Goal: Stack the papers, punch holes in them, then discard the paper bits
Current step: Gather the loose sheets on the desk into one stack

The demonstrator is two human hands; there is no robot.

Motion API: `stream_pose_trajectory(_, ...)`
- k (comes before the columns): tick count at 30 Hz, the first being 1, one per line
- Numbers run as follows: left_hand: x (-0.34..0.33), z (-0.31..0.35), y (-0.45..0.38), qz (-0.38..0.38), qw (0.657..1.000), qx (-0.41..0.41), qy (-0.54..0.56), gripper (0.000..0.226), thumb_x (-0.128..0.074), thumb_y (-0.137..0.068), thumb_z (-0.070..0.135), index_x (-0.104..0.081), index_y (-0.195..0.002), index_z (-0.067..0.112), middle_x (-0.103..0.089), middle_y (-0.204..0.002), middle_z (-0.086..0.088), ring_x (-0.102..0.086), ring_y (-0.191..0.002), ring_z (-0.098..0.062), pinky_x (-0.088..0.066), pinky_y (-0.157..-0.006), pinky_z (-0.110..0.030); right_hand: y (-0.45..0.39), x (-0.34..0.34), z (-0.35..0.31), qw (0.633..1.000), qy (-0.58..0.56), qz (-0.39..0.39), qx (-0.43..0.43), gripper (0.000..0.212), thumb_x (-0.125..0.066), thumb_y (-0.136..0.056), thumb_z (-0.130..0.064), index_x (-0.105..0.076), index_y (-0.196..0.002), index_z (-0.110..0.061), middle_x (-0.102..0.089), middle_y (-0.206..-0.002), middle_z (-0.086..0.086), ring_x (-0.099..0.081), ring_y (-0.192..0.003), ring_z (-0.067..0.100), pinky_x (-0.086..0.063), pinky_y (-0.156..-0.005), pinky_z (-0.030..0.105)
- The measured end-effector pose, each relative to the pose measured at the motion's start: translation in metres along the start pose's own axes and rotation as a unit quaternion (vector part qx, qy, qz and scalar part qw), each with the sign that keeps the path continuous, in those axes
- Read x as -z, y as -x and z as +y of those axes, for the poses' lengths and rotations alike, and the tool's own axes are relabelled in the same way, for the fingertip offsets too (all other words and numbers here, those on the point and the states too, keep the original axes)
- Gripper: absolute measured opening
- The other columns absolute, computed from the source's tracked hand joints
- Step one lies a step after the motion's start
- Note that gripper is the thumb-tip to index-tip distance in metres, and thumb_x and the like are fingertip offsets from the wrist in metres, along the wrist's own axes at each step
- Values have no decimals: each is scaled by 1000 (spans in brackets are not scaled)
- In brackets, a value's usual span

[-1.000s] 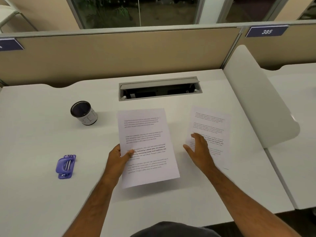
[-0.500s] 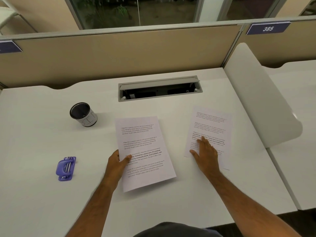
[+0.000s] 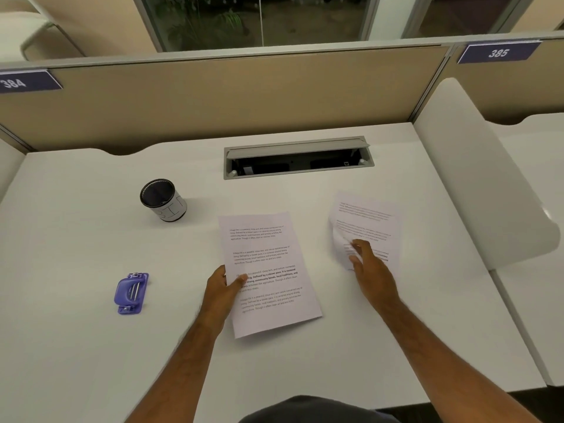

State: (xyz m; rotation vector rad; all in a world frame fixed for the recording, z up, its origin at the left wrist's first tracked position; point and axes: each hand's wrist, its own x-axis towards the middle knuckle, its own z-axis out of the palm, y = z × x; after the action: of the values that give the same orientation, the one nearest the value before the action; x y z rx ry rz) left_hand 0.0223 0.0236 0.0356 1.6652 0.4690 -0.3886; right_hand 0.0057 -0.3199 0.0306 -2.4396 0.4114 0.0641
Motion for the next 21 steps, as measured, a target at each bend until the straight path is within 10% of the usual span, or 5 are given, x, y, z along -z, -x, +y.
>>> stream_pose_trajectory(10,-10,-7,-4,-7,1000,10,-12,38,-71,-95,15,-61,-131,13,-73,-123,-6,-74,-101,-22,-63,-80,-35,25,-43,-71,966,-213,-130,73,34,-60,-101,-27,-48,-132,-26,-63,-128,-17,-60,-122,0,-47,-103,27)
stream_pose_trajectory(15,-15,-7,-3,-19,1000,9,-9,34,-71,-95,17,-63,-128,15,-75,-120,-5,-77,-95,-17,-63,-73,-29,46,-69,-89,952,-205,-213,85,33,-59,-100,-32,-47,-131,-30,-66,-130,-6,-64,-119,12,-50,-104,37)
stream_pose_trajectory(21,-21,3,6,-47,994,84,49,46,-29,-108,53,-67,-122,31,-78,-112,2,-76,-97,-20,-62,-74,-34,63,-89,-92,919,-204,-326,80,45,-57,-101,-36,-39,-142,-30,-54,-148,-4,-52,-134,6,-41,-114,33)
